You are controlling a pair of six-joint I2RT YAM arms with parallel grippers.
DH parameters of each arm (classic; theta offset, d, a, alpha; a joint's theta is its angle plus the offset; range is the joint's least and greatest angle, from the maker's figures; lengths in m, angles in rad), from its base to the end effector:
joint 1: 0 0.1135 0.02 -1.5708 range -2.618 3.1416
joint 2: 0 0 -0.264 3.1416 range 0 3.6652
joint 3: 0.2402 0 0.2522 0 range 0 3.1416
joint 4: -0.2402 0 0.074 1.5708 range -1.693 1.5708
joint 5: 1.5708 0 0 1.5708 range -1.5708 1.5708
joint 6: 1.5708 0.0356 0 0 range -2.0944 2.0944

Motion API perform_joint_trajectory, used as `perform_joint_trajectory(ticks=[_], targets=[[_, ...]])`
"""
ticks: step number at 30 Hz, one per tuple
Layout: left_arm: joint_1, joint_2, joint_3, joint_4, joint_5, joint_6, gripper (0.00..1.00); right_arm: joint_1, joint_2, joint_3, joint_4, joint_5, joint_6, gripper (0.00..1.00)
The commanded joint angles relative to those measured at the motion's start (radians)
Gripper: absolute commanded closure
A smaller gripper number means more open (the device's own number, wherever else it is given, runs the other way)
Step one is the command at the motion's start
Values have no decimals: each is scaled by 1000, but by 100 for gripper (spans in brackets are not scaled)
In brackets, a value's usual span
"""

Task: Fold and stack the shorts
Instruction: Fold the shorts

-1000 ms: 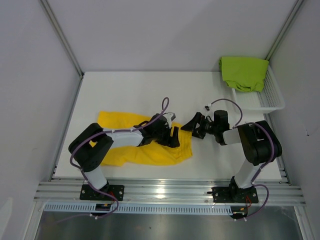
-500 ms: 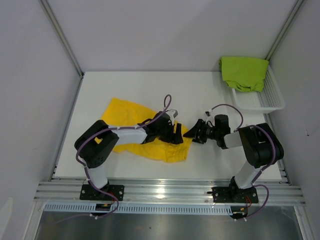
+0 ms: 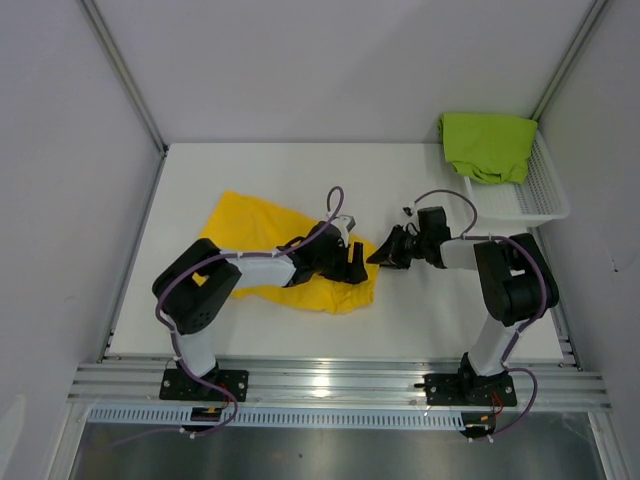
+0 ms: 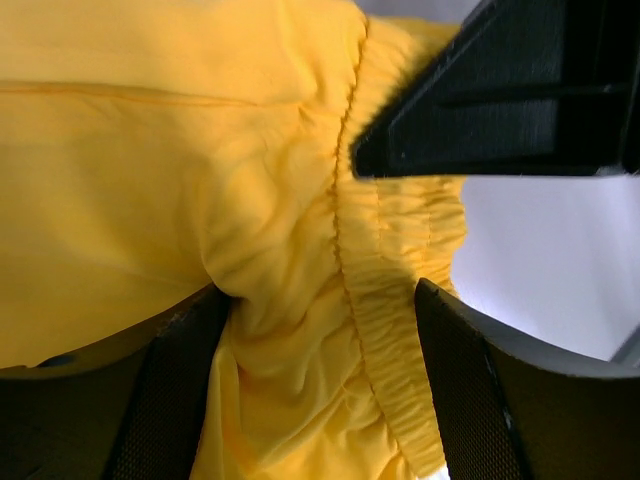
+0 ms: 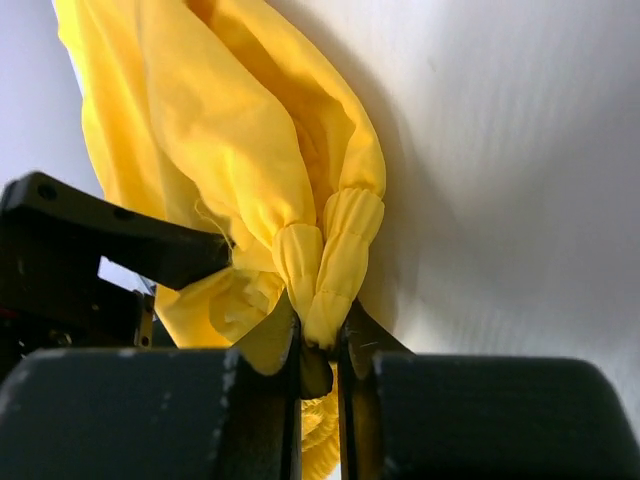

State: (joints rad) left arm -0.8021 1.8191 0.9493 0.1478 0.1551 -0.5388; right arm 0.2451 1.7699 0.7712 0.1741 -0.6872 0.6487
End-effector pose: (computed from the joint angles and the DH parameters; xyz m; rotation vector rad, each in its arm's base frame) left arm 0.2537 -0.2703 0.1488 0.4050 2.4064 -0.8332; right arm 0.3090 0.1006 0.1243 0.1572 2.5051 1.2226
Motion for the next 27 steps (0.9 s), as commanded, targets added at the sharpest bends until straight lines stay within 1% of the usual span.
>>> perform_joint_trajectory(ticks=[1, 2, 3, 4, 6, 9, 12, 18, 21, 25, 27], targets=[[-8, -1, -15, -186, -29, 34, 21, 8, 34, 144, -68, 83, -50, 92], [-8, -13, -18, -204, -38, 39, 21, 6, 42, 160, -62, 83, -50, 82], [-5, -18, -26, -212, -58, 45, 21, 5, 54, 174, -53, 77, -38, 49], [-3, -20, -24, -217, -61, 46, 21, 3, 56, 171, -17, 69, -29, 38], [1, -30, -46, -214, -68, 43, 21, -3, 54, 134, 37, 34, 5, 22], [6, -52, -81, -194, -74, 27, 20, -12, 37, 68, 109, 11, 22, 14], [12, -55, -99, -172, -71, 13, 19, -20, 11, 4, 149, -5, 34, 11], [12, -34, -106, -154, -49, -7, 19, 0, -21, -154, 324, -43, 71, 10], [12, -27, -110, -116, -48, -27, 19, 26, -18, -233, 456, -51, 104, 10], [12, -29, -138, -50, -42, -62, 20, 55, -12, -291, 508, -26, 149, 11], [12, -27, -147, -39, -42, -76, 20, 69, -15, -309, 507, -6, 172, 12]])
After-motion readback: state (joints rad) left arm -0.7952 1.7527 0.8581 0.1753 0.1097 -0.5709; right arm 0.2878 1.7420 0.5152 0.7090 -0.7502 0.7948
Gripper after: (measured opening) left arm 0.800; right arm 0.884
